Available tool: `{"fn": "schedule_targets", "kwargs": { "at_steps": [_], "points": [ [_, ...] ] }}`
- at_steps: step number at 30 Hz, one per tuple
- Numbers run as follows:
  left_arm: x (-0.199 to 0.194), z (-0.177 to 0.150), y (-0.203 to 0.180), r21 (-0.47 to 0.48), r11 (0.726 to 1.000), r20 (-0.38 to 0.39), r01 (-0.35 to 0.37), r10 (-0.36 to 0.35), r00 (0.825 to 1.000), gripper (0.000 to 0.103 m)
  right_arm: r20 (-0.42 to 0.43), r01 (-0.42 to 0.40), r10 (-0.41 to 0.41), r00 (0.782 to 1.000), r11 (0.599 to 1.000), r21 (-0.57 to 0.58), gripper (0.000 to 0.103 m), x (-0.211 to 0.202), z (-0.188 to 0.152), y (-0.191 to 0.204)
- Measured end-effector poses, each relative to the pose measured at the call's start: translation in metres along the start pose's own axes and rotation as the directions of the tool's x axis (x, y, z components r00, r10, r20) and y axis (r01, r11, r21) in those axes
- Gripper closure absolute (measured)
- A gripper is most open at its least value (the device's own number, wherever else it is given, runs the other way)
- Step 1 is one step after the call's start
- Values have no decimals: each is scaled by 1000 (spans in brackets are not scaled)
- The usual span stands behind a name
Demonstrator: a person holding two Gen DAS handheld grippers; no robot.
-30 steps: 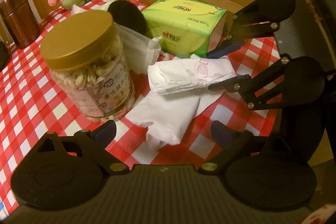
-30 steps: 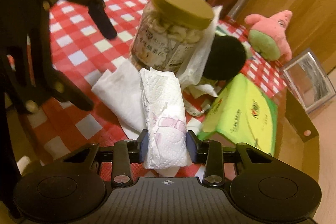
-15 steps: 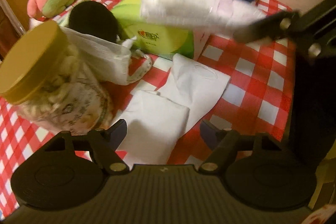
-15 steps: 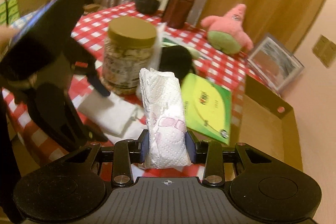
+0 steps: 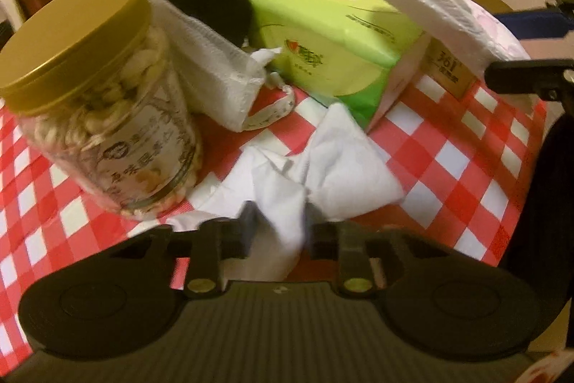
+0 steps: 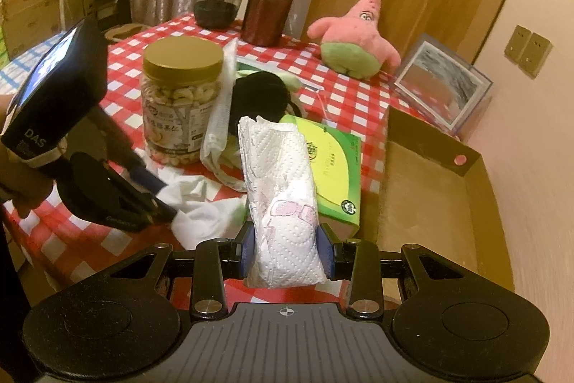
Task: Organize soft objects
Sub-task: 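Grasp the white tissue with the left gripper while the right gripper holds the pad, then carry pad and tissue into the cardboard box and open both grippers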
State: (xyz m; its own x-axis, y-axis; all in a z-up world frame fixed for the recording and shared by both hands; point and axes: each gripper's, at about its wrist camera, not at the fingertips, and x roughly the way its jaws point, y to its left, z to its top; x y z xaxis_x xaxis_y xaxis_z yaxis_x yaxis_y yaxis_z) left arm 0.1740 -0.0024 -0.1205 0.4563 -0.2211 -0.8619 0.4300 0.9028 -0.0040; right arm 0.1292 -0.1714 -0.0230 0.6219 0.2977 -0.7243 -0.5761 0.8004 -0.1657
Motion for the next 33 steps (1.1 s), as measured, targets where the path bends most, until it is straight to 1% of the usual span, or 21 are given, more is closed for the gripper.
{"fn": "schedule_targets", "kwargs": {
  "at_steps": [3, 7, 13, 15, 18, 23, 28, 33],
  "points": [
    [-10, -1, 5, -58, 998, 10, 0, 0, 1000, 90, 7, 7, -7, 1000, 1000, 24, 66, -4, 1, -4],
    [-32, -3, 7, -120, 993, 50, 11, -5, 999, 91, 18, 17, -18, 1000, 998, 63, 66, -14, 1, -12],
    [-70, 2, -4, -200, 978, 129, 55, -29, 991, 91, 41, 37, -44, 998, 985, 167, 66, -36, 0, -34],
    [-83, 9, -17, -218, 973, 155, 72, -38, 987, 91, 51, 49, -60, 997, 979, 200, 66, -44, -3, -45],
    [-95, 26, -35, -234, 967, 193, 103, -57, 979, 91, 54, 72, -89, 995, 966, 248, 66, -57, -7, -61],
    [-102, 60, -62, -219, 963, 252, 159, -101, 962, 91, 42, 116, -138, 989, 934, 338, 66, -69, -19, -99],
    [-92, 99, -89, -207, 957, 289, 202, -137, 948, 91, 14, 165, -187, 982, 893, 420, 66, -70, -34, -141],
    [-68, 131, -110, -210, 947, 293, 241, -174, 940, 91, -7, 186, -209, 978, 851, 490, 66, -65, -43, -178]
  ]
}}
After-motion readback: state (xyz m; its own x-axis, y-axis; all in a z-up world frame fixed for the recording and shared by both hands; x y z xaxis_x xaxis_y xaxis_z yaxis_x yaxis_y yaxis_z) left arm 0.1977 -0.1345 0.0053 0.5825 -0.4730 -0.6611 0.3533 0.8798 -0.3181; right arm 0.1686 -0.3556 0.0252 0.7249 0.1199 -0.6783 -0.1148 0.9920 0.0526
